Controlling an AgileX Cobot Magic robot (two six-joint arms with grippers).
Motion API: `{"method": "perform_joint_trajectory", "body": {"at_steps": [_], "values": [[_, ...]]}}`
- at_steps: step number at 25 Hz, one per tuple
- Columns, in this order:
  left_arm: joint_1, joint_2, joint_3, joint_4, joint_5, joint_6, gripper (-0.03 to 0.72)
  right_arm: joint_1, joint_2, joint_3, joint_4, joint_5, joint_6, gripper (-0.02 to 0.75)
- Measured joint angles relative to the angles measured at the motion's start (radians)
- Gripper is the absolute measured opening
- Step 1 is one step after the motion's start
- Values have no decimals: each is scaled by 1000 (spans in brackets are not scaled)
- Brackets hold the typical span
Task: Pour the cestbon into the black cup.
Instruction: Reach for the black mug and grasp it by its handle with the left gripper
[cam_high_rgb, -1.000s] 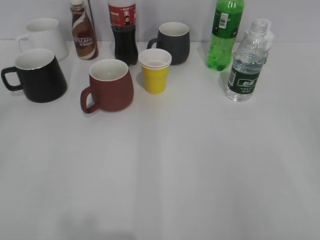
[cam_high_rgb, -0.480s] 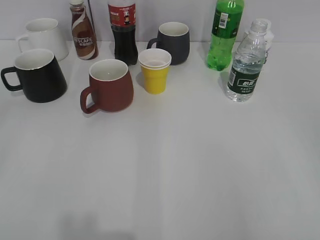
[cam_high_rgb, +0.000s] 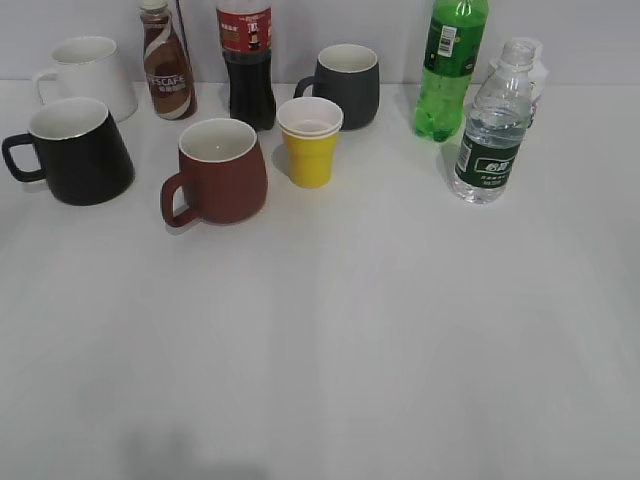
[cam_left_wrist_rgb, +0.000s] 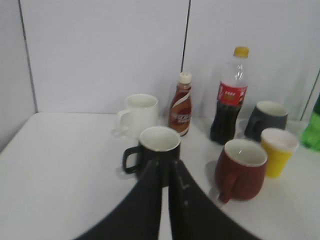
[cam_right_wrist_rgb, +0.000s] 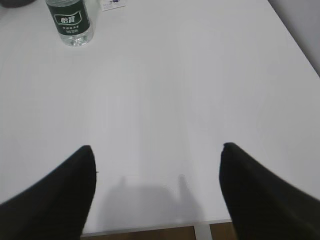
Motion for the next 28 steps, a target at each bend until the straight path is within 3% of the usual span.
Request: {"method": "perform_joint_trajectory", "body": {"at_steps": [6,10,16,20,25,28], "values": [[0,280,-1,-180,-207,0,104,0,0,0,0,0,0,579],[0,518,-1,-208,-355,0,152,0,0,0,0,0,0,579],[11,961,-28,-190,-573,6,173,0,0,0,1,-1,0,579],[53,1224,-148,-147,-609,9,177,0,0,0,1,-2,0,579],[143,1399,-292,-97,-612,10,178,0,0,0,1,-2,0,579],[171,1445,-317,-25,-631,10,178,0,0,0,2,-2,0,579]]}}
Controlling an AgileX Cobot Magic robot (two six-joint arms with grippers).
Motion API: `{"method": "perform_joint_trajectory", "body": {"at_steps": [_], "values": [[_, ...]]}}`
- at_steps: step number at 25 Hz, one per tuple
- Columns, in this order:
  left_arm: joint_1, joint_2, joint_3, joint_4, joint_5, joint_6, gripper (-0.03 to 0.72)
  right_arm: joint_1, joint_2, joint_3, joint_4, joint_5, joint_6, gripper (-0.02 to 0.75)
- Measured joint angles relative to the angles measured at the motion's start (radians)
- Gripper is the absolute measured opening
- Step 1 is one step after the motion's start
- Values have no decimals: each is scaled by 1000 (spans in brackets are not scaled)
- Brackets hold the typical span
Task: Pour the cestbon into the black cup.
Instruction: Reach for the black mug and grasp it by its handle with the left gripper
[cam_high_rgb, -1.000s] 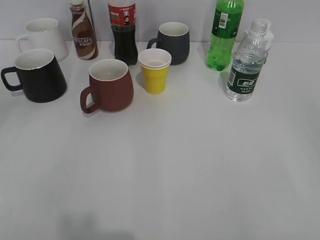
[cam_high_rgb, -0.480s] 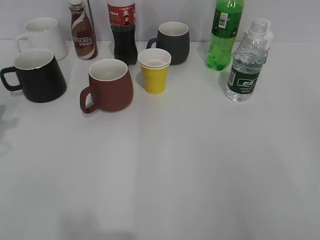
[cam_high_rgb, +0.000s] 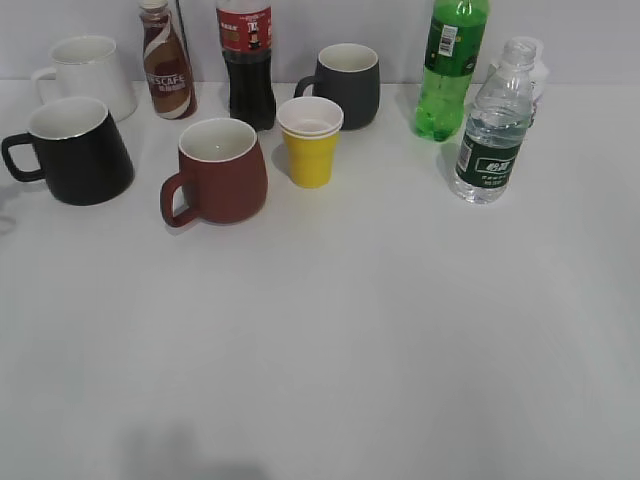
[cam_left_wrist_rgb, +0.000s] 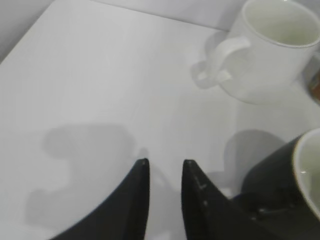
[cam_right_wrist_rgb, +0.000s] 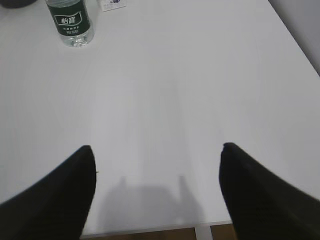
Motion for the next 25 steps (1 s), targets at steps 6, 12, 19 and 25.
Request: {"method": "perform_joint_trajectory", "body": {"at_steps": [6,12,19,25], "values": [[1,18,0,58,-92,0,178,0,0,0,1,-1,-1,579],[1,18,127,62,-279,0,178,0,0,0,2,-1,-1,579],[1,36,393,253,-737,0,180,0,0,0,3,-1,-1,579],[1,128,403,385,-869,0,191,0,0,0,3,-1,-1,579]]}}
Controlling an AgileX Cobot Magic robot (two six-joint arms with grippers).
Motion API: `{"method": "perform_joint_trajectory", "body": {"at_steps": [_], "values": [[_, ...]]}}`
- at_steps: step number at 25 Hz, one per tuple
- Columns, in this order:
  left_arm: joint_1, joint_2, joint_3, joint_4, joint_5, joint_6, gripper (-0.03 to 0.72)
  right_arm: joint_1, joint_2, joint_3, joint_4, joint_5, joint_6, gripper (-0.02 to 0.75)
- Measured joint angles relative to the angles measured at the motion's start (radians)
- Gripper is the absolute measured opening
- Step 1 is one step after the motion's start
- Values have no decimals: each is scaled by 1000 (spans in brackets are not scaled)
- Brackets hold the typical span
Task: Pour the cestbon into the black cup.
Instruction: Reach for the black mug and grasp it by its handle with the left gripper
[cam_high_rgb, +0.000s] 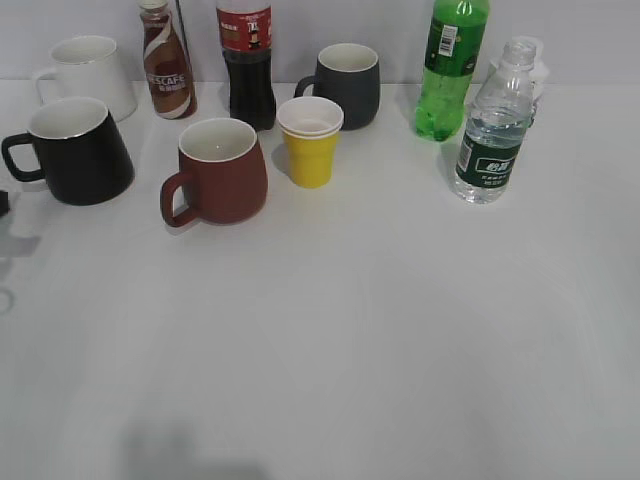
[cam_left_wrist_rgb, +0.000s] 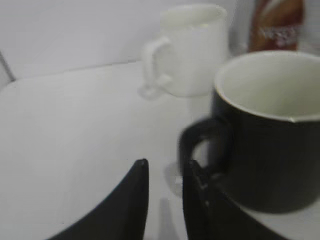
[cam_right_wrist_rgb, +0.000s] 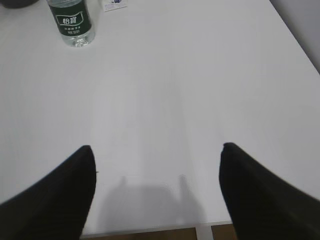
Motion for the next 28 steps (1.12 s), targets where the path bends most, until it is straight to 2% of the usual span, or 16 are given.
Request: {"method": "perform_joint_trajectory", "body": {"at_steps": [4,12,28], "values": [[0,75,1,67,-118,0,233,0,0,0,0,0,0,579],[0,135,1,7,-191,0,337,0,0,0,0,0,0,579],[0,240,-6,-47,-283,0,350,0,0,0,0,0,0,579]]}}
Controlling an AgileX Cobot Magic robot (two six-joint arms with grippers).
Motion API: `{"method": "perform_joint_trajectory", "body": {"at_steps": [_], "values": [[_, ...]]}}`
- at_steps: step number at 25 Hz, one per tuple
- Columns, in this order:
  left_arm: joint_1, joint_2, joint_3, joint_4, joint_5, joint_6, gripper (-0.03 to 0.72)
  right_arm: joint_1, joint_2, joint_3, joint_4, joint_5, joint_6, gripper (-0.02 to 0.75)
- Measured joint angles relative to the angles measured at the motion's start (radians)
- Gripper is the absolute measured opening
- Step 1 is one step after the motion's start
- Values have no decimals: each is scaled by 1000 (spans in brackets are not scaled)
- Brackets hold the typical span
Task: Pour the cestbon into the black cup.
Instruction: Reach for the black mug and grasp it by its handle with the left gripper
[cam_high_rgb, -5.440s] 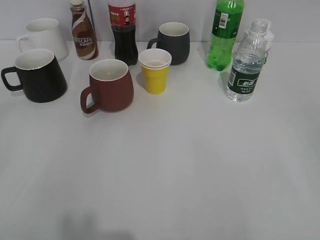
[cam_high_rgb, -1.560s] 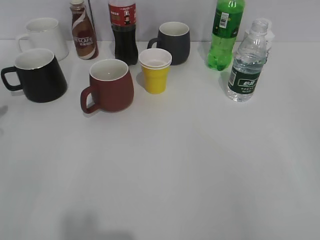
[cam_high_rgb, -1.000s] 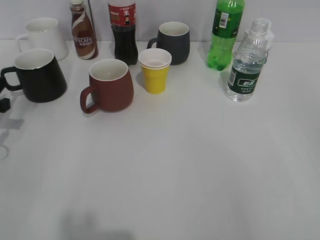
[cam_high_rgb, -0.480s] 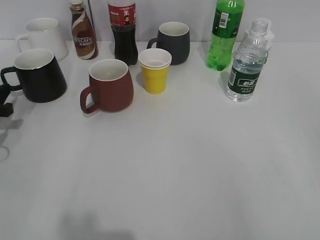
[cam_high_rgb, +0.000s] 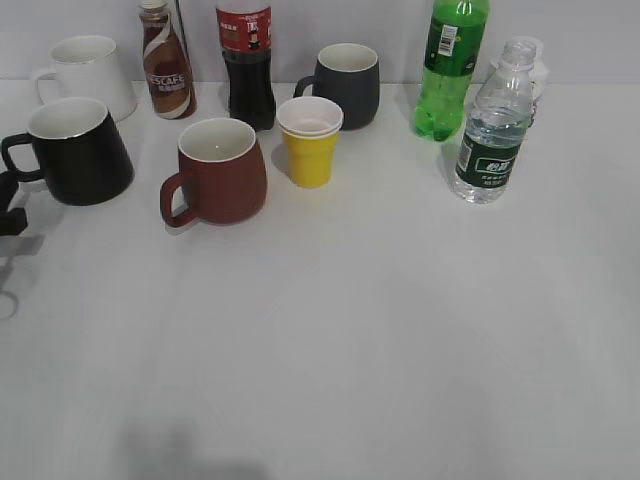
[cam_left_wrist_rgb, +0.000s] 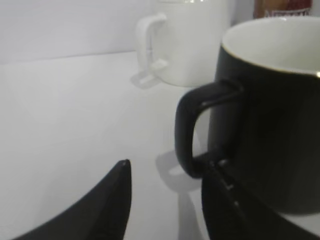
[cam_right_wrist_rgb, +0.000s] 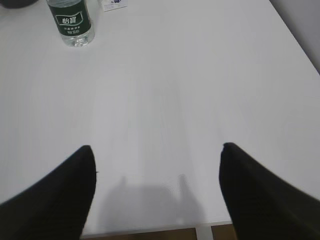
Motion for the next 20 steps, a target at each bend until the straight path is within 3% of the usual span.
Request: {"method": "perform_joint_trajectory", "body": {"at_steps": [20], "values": [[0,62,-142,42,65,0,337,0,0,0,0,0,0,579]]}}
